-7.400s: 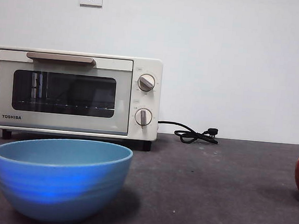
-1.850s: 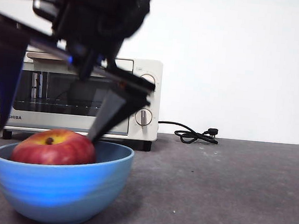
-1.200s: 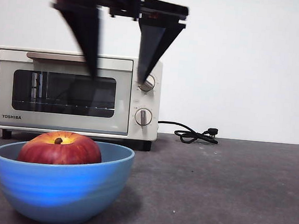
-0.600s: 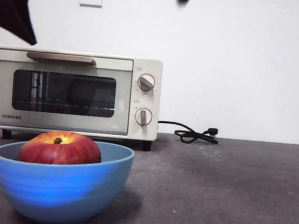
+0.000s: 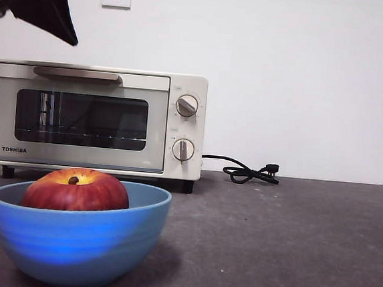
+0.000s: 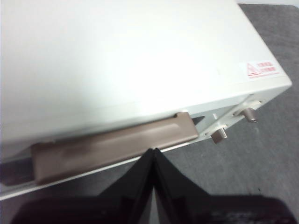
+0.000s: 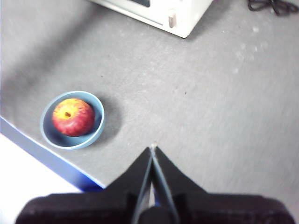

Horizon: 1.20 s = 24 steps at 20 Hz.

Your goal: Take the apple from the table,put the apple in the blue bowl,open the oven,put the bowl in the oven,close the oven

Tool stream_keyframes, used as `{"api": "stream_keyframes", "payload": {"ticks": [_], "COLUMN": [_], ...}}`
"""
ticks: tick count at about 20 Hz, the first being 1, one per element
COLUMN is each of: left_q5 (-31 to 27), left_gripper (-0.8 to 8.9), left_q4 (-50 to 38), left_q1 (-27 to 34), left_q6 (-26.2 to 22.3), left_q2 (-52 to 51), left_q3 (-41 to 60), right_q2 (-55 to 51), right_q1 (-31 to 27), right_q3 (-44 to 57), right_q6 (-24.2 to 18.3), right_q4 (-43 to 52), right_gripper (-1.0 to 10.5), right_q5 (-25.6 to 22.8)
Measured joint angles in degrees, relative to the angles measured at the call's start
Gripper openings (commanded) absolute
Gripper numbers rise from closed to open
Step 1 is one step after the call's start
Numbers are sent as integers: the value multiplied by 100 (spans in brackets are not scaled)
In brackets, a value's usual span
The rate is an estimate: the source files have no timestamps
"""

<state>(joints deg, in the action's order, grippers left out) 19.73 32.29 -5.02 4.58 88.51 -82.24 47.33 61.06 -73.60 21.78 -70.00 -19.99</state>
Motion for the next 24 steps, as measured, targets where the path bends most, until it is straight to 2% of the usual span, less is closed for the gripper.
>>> {"api": "stream_keyframes", "payload": {"ticks": [3,8,15,17,24], "left_q5": [0,2,55,35,-929], "left_gripper": [-5,-5,-5,-6,-6], "left_q4": [-341,-468,-122,118,704], "left_q1": [46,57,57,48,-393], "left_q6": [245,573,601,544,195], "left_q2": [269,560,603,586,468], "left_q3": [0,0,-114,-149,-214], "right_q2": [-839,-1744,-1838,-1836,-1836], "right_q1": [0,0,0,0,0], "right_q3": [533,1045,1202,1202,1202], "right_q6": [581,1132,1215,1215,1228], "right_q4": [28,44,114,149,319], "right_gripper": [-8,-8,-8,-8,-8], "right_q5": [-52,-50,-55,-208,-564]}}
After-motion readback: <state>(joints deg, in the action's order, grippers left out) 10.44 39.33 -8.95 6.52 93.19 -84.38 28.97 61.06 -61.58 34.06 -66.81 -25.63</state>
